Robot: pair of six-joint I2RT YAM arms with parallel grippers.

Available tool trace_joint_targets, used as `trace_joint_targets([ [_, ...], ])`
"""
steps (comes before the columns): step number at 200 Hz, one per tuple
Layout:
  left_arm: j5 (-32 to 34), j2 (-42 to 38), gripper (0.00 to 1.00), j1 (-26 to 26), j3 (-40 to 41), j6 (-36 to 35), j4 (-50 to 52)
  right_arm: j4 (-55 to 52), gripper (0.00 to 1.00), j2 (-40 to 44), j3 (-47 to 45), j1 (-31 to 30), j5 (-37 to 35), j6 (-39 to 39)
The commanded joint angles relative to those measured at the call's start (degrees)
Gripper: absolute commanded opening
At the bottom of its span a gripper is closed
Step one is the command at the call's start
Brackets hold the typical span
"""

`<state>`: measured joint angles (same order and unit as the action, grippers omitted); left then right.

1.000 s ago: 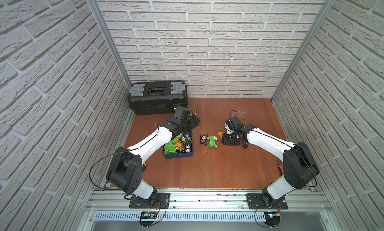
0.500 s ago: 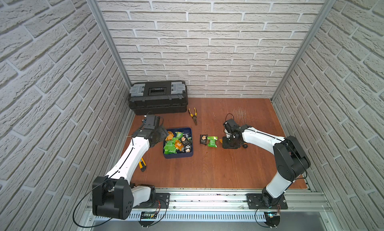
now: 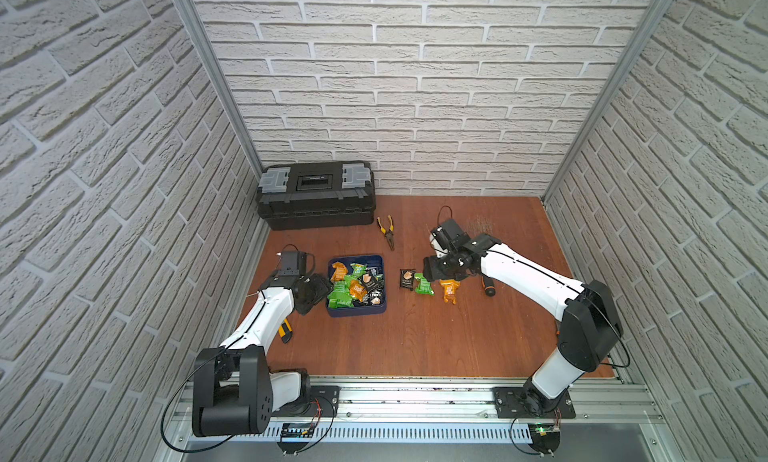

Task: Take the cookies out of the storage box
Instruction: Adjust the storage box at the center of the board.

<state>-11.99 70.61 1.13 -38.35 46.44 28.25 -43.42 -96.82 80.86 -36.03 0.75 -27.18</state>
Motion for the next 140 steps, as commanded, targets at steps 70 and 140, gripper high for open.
trace_joint_targets([
  [70,-4.3,-6.1,0.68,-2.4,8.6,14.5,-14.3,-2.0,0.71,-12.3,15.5,-12.5,1.7,1.1],
  [140,5.2,-8.6,0.63,-12.1,7.4,19.7,-14.7,-1.4,0.67,-15.2,16.2,-13.4,0.9,4.5],
])
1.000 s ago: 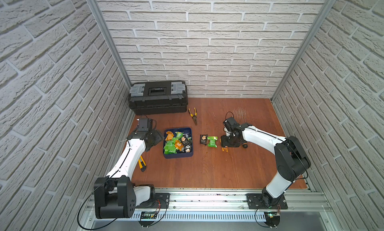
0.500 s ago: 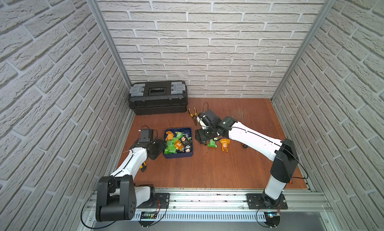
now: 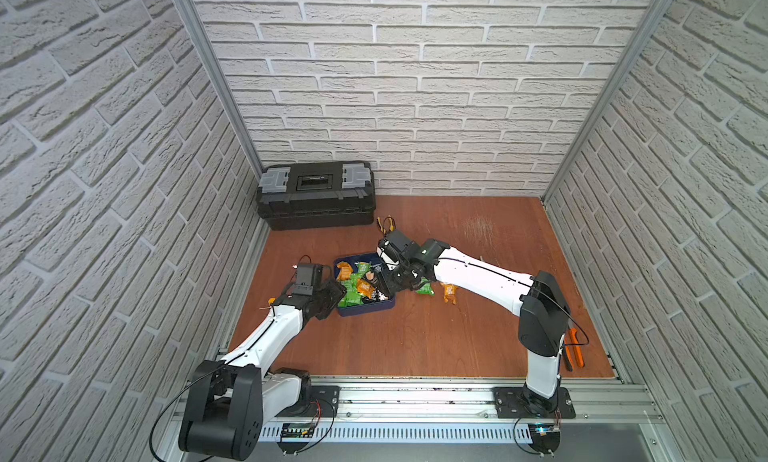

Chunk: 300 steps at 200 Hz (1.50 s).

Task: Take the cookies out of the storage box
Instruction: Adjust the storage box at the center of the board, then pick up the cookie from the storage box.

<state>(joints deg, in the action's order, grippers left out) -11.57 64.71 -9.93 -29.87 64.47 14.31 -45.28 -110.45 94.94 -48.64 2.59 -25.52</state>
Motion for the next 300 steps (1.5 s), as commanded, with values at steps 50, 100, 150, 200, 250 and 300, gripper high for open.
trace_joint_targets([
  [50,10.2,-5.0,0.68,3.5,-4.7,-0.1,14.6,-2.9,0.71,-10.9,13.0,-1.8,-6.2,13.7],
  [100,8.6,-7.3,0.68,7.1,-3.1,0.5,14.9,-3.0,0.72,-17.3,20.4,-2.0,-6.5,22.2],
  [150,7.3,-7.4,0.68,7.4,-2.5,0.2,14.6,-5.0,0.73,-24.2,29.0,-1.9,-6.0,26.0],
  [200,7.0,-8.4,0.67,7.5,-2.1,0.0,14.6,-4.2,0.72,-27.5,31.7,-1.1,-7.0,25.5],
  [250,6.0,-7.7,0.66,7.6,-2.8,-0.4,14.3,-4.8,0.68,-31.1,34.4,-0.3,-5.8,23.4],
  [300,5.4,-7.9,0.65,7.5,-3.0,-0.4,14.3,-6.3,0.61,-33.8,37.5,0.2,-10.3,20.3],
])
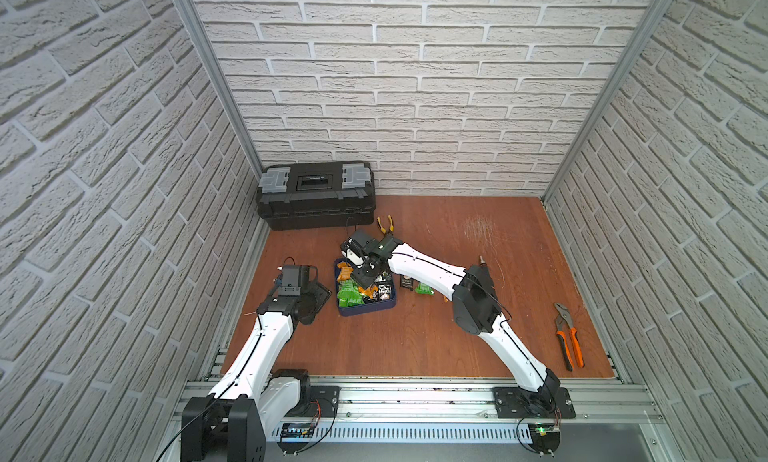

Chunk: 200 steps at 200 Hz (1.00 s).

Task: Take the cookies out of the storage box
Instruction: Pick up the cookie from the storage box, then place the cookie at the center of the board.

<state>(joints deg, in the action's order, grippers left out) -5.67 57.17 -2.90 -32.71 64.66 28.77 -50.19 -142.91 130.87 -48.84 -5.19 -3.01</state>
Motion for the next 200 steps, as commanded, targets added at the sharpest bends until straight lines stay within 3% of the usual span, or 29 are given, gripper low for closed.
trace_joint_targets([
  [1,-0.5,-0.3,0.65,0.5,-0.2,-0.6,-0.2,-1.4,0.61,-1.4,1.6,0.4,-2.6,-2.2],
  [82,-0.1,0.1,0.64,0.5,-0.5,-0.6,-0.5,0.5,0.25,2.8,1.5,0.3,-3.9,-2.0],
  [113,-0.2,-0.2,0.64,0.4,-0.3,-0.8,-0.7,2.1,0.12,4.9,1.0,0.4,-1.0,-2.3],
  [162,-0.4,-1.3,0.64,0.3,-1.0,-2.6,-0.6,3.8,0.08,11.5,-2.4,0.6,2.2,-8.2],
  [200,-0.3,-1.5,0.65,-0.3,-2.8,-5.2,0.6,9.6,0.05,25.6,-21.1,3.2,3.4,-19.0],
])
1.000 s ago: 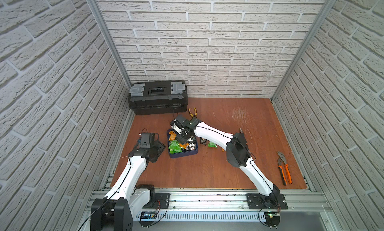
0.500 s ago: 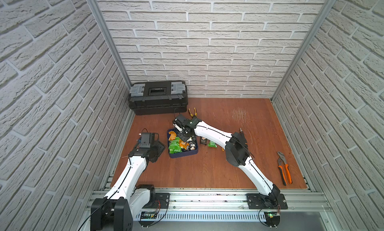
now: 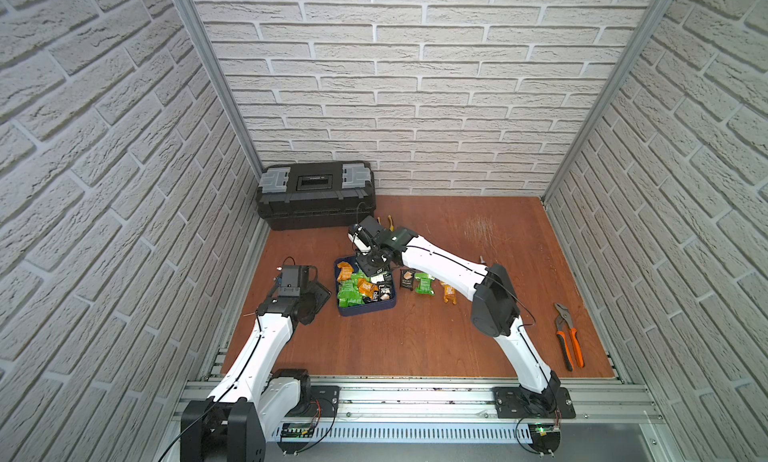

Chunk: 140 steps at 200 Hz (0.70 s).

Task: Take the cookies out of the storage box
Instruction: Place the cookie at the center of the board.

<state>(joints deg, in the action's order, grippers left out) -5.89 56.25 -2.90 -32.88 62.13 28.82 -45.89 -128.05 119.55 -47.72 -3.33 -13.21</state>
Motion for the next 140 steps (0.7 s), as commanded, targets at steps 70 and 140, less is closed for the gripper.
trace_joint_targets([
  [70,2.3,4.4,0.65,-4.7,-8.9,-7.3,2.3,12.1,0.04,40.3,-50.5,13.2,1.2,-27.1],
  [140,5.2,9.6,0.64,-9.2,-13.4,-9.7,5.0,15.7,0.04,47.6,-69.8,29.8,12.0,-26.5],
])
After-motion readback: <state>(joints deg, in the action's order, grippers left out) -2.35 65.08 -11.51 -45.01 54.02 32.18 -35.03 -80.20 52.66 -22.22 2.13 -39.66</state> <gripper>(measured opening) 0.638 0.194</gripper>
